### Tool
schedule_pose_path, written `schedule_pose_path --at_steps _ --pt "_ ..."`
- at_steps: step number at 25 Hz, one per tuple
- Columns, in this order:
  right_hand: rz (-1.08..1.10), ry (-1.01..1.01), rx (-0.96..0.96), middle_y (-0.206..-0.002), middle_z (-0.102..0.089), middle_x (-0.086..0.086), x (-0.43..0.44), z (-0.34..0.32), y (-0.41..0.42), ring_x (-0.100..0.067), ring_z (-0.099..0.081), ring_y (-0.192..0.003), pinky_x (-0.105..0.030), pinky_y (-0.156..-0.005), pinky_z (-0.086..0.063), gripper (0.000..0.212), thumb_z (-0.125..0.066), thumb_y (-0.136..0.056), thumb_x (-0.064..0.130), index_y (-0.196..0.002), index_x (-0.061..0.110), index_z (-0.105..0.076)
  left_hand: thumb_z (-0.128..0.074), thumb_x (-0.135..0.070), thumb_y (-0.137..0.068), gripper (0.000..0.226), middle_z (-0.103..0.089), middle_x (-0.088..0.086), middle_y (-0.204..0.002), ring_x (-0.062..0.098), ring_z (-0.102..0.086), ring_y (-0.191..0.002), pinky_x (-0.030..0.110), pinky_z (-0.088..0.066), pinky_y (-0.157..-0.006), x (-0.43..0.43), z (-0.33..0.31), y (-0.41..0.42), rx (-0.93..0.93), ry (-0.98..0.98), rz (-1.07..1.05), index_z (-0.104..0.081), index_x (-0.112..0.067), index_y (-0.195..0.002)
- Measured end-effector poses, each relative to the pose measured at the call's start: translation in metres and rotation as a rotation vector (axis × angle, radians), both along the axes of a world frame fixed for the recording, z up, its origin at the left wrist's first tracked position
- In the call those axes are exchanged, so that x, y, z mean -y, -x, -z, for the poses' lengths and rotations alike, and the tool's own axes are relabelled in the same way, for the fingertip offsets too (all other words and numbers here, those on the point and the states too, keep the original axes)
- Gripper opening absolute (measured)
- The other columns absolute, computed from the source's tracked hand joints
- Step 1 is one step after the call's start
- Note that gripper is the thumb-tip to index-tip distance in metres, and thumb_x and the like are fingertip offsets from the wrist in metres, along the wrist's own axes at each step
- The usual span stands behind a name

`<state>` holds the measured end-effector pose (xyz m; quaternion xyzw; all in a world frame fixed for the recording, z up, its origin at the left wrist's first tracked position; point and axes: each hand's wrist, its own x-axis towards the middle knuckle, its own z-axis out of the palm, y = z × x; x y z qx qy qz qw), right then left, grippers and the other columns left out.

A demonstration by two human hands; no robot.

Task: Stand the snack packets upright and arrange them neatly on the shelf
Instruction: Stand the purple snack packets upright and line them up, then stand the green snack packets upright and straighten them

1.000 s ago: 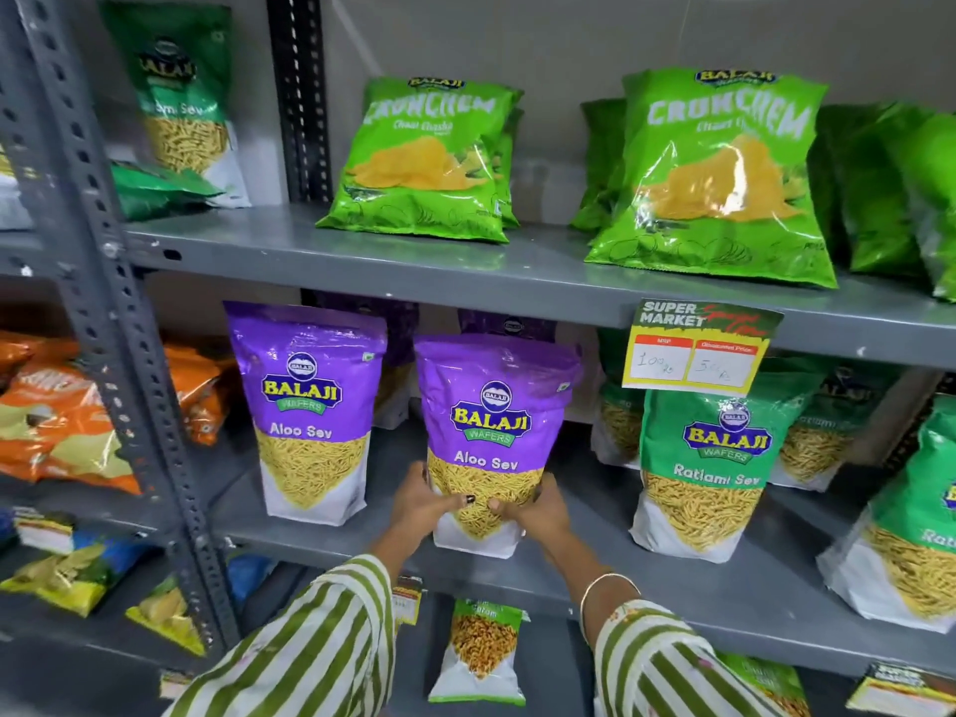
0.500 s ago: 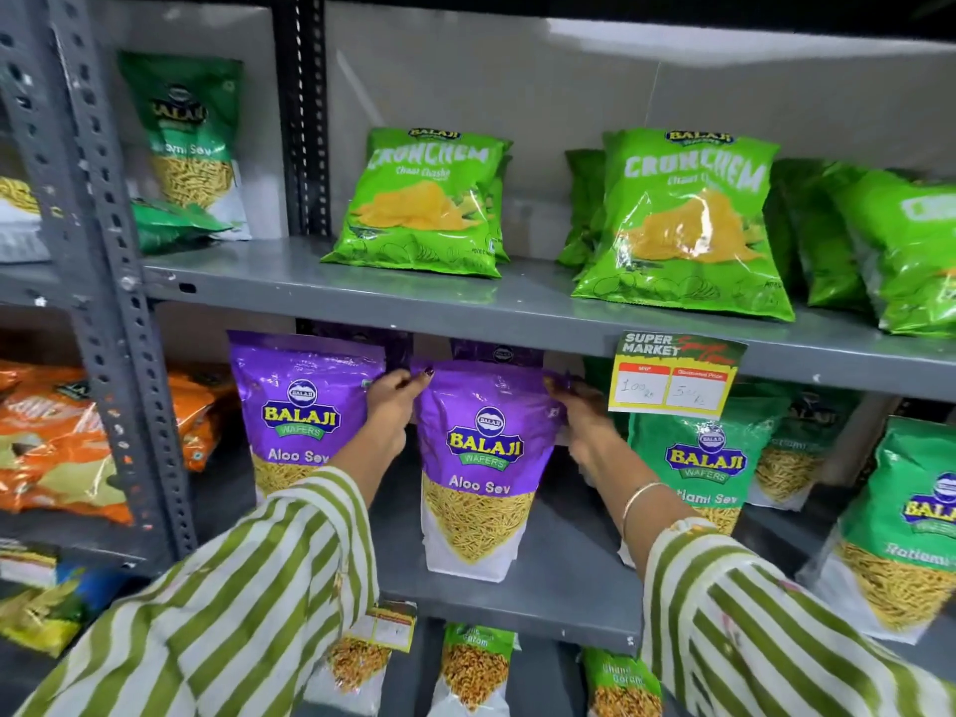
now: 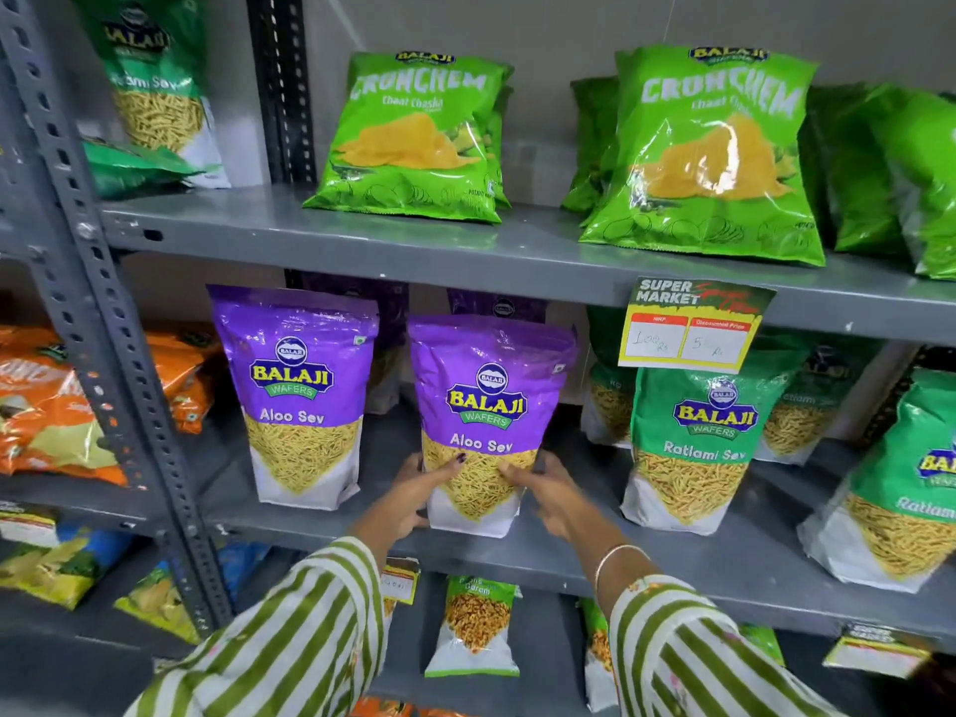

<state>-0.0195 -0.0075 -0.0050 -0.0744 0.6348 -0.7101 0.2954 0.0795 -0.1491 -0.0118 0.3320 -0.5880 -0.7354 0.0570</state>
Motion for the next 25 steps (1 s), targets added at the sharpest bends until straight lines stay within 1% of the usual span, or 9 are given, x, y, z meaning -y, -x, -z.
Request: schedule_pose_path --at_steps 3,7,12,14,17,19,22,23,25 --pt "-0.008 0.002 0.0 -0.094 -0.061 -0.003 0.001 0.007 -0.01 -0.022 -0.055 -0.1 -0.024 -0.064 -0.048 0.051 -0.067 -0.076 -0.006 -0.119 0.008 -0.045 -0.066 -0.029 -0.081 0.04 -0.06 0.009 -0.114 0.026 -0.058 -0.094 0.039 -0.047 -0.077 -0.003 0.006 0.004 0.015 0.038 -0.015 -0.04 -0.019 -0.11" --pt "0.03 -0.032 -0.027 -0.113 -0.056 -0.008 0.0 0.006 -0.008 -0.021 -0.052 -0.103 -0.022 -0.059 -0.041 0.063 -0.068 -0.077 -0.003 -0.132 0.003 -0.039 -0.064 -0.029 -0.083 0.037 -0.058 0.008 -0.11 0.022 -0.059 -0.083 0.034 -0.046 -0.068 -0.005 0.003 0.006 0.004 0.036 -0.007 -0.039 -0.018 -0.107" --pt "0.066 -0.054 -0.038 -0.133 -0.054 -0.016 0.004 0.01 -0.006 -0.034 -0.052 -0.123 -0.038 -0.091 -0.046 0.068 -0.071 -0.075 0.0 -0.134 0.003 -0.037 -0.063 -0.03 -0.083 0.039 -0.057 0.01 -0.116 0.025 -0.056 -0.093 0.04 -0.043 -0.08 -0.004 0.004 0.009 0.006 0.034 -0.005 -0.037 -0.016 -0.108" --pt "0.071 -0.063 -0.054 -0.136 -0.052 -0.016 0.001 0.012 -0.007 -0.031 -0.056 -0.118 -0.032 -0.093 -0.049 0.073 -0.074 -0.073 0.002 -0.135 0.003 -0.035 -0.067 -0.032 -0.08 0.056 -0.051 0.01 -0.133 0.028 -0.055 -0.107 0.044 -0.046 -0.088 -0.003 0.007 0.01 0.007 0.091 -0.054 -0.034 -0.014 -0.122" --pt "0.139 -0.176 -0.159 -0.132 -0.047 -0.015 -0.013 0.01 -0.008 -0.024 -0.053 -0.115 -0.018 -0.086 -0.044 0.078 -0.075 -0.074 0.011 -0.138 0.002 -0.029 -0.074 -0.031 -0.072 0.1 -0.025 0.015 -0.153 0.035 -0.04 -0.132 0.047 -0.038 -0.107 -0.016 0.012 0.011 0.007 0.358 -0.182 -0.01 -0.013 -0.147" --pt "0.247 -0.313 -0.216 -0.122 -0.05 -0.013 -0.033 0.013 0.001 -0.021 -0.05 -0.111 -0.026 -0.084 -0.039 0.063 -0.075 -0.075 0.016 -0.126 0.002 -0.041 -0.073 -0.032 -0.072 0.098 -0.018 0.017 -0.154 0.038 -0.036 -0.134 0.048 -0.037 -0.106 -0.038 0.013 0.005 -0.069 0.706 -0.331 -0.015 -0.007 -0.146" --pt "0.449 -0.5 -0.301 -0.078 -0.051 -0.01 -0.082 0.017 0.022 -0.018 -0.046 -0.085 -0.028 -0.063 -0.034 0.028 -0.072 -0.077 0.02 -0.088 -0.001 -0.056 -0.061 -0.04 -0.073 0.079 -0.036 0.021 -0.144 0.032 -0.033 -0.131 0.046 -0.036 -0.106 -0.077 0.016 0.005 -0.199 1.238 -0.435 -0.03 -0.002 -0.136" --pt "0.511 -0.517 -0.295 -0.075 -0.052 -0.011 -0.1 0.016 0.031 -0.02 -0.049 -0.086 -0.03 -0.065 -0.036 0.035 -0.073 -0.076 0.02 -0.096 -0.005 -0.057 -0.056 -0.042 -0.072 0.074 -0.042 0.02 -0.138 0.03 -0.033 -0.127 0.044 -0.034 -0.104 -0.09 0.018 0.011 -0.247 1.349 -0.402 -0.032 -0.004 -0.132" --pt "0.652 -0.558 -0.244 -0.104 -0.059 -0.022 -0.134 0.012 0.053 -0.03 -0.054 -0.108 -0.037 -0.088 -0.043 0.066 -0.075 -0.073 0.022 -0.123 -0.007 -0.044 -0.053 -0.041 -0.072 0.067 -0.05 0.021 -0.13 0.028 -0.037 -0.121 0.037 -0.029 -0.1 -0.12 0.02 0.032 -0.342 1.428 -0.263 -0.035 -0.008 -0.128"
